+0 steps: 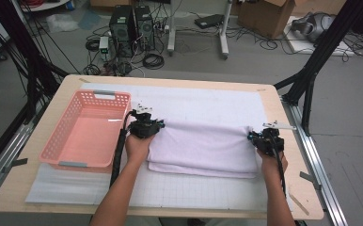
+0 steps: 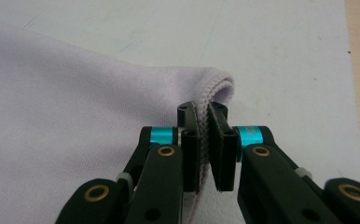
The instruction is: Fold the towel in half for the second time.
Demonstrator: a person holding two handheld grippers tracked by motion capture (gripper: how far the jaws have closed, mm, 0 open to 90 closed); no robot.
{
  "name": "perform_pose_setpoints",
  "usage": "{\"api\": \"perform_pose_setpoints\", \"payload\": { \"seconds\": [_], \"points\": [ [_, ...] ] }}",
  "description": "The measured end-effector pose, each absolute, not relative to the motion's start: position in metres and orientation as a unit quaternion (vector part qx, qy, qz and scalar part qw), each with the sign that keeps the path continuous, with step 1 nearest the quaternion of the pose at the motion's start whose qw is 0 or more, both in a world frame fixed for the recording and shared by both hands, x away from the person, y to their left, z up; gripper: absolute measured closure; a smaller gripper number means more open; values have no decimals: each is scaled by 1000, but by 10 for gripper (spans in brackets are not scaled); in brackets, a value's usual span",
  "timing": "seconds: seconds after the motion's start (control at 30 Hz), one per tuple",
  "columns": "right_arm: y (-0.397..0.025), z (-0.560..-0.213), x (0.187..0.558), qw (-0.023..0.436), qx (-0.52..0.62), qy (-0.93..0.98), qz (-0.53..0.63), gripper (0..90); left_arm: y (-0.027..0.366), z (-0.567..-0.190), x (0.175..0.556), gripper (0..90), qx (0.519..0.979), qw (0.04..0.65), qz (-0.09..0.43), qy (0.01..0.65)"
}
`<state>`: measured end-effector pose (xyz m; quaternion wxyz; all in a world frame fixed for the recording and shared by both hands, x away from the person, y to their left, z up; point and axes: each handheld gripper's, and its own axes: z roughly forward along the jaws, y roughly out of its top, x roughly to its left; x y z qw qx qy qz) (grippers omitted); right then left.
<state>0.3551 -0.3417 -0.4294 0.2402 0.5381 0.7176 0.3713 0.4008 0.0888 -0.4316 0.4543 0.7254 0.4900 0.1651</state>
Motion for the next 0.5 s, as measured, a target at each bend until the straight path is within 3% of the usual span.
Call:
{"api": "perform_pose_setpoints", "payload": {
  "seconds": [0.17, 0.23, 0.33, 0.5],
  "points": [
    [-341, -434, 360, 239, 538, 718, 371, 835, 90, -436, 402, 759, 733, 453, 162, 481],
    [-341, -435, 360, 237, 540, 715, 376, 787, 89, -435, 401, 679, 732, 452, 158, 485],
    [-342, -430, 356, 245, 550, 699, 387, 609, 91, -431, 395, 511, 732, 456, 151, 483],
    [-347, -425, 345, 243, 546, 693, 402, 552, 92, -421, 374, 462, 745, 459, 161, 457]
  ]
}}
